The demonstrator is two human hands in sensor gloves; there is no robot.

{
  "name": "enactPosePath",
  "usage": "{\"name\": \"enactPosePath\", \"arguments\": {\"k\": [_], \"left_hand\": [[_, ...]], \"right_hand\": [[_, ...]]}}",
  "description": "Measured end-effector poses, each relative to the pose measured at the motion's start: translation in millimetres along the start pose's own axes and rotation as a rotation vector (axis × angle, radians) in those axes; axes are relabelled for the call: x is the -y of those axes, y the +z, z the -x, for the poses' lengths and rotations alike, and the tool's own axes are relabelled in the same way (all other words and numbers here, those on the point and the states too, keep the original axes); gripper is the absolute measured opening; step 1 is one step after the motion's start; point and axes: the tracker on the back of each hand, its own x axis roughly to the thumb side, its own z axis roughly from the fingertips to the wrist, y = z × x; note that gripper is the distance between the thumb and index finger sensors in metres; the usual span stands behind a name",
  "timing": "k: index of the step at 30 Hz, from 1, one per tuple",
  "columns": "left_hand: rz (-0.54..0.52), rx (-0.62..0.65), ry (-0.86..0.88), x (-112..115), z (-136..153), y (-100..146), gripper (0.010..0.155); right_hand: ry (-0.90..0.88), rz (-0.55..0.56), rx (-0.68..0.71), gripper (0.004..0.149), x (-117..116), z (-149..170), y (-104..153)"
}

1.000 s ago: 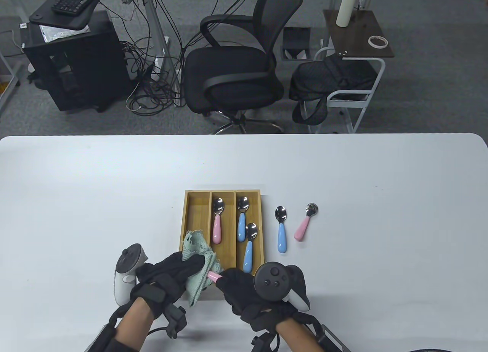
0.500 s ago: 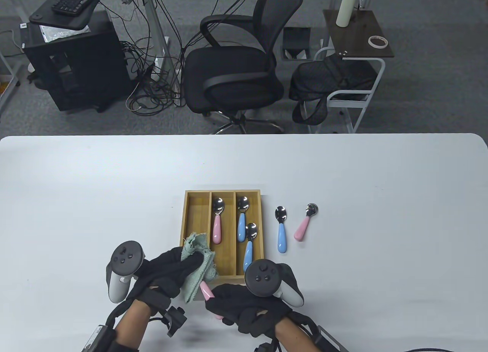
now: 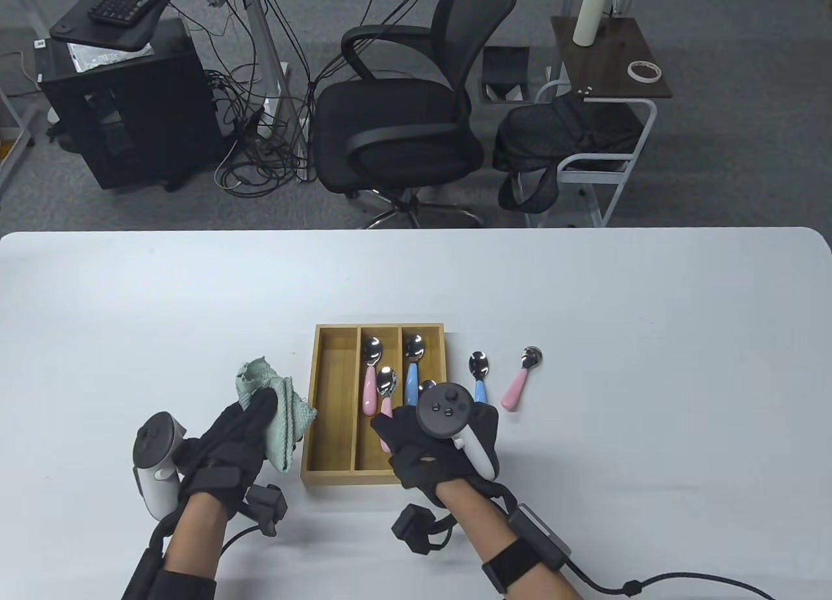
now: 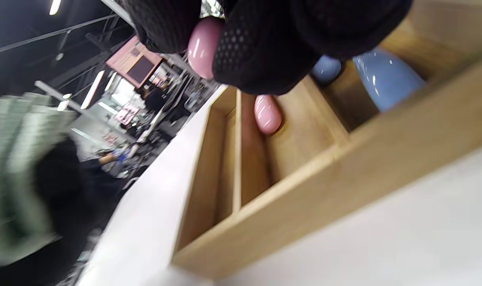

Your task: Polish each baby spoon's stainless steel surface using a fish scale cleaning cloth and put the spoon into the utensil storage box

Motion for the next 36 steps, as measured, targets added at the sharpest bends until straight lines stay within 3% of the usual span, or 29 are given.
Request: {"name": "enactPosePath", "arguments": {"k": [6,12,16,18,22,26,30,36], "left_hand": [[0.014,0.008,-0.023,3,-2,0,0.048],[0.029,0.008,-0.025,4,-2,0,0.048],[0.035,0.009,-0.037,6,-2,0,0.048],[0.037,0.008,-0.042,7,-1,1,0.048],[0.043,0.014,-0.038,8,-2,3,0.048],[0.050,0.012,-0.053,10,-1,3,0.048],[0.057,0.008,-0.065,12,-1,3,0.048],[0.059,0.007,-0.102,14,0,2,0.049]], "right_hand": [[0.257,0.042,-0.060,0.062,-11,-14,-25],[0.432,0.048,-0.053,0.065,-12,-19,-22],[0.439,0.063,-0.054,0.063,6,-20,-15],[0.402,0.119,-0.069,0.061,31,-16,-13],[0.403,0.234,-0.173,0.056,83,9,-14],[0.455,0.288,-0.348,0.055,111,55,-26],[0.602,0.252,-0.464,0.063,105,91,-44],[0.735,0.180,-0.550,0.072,87,106,-70]]}}
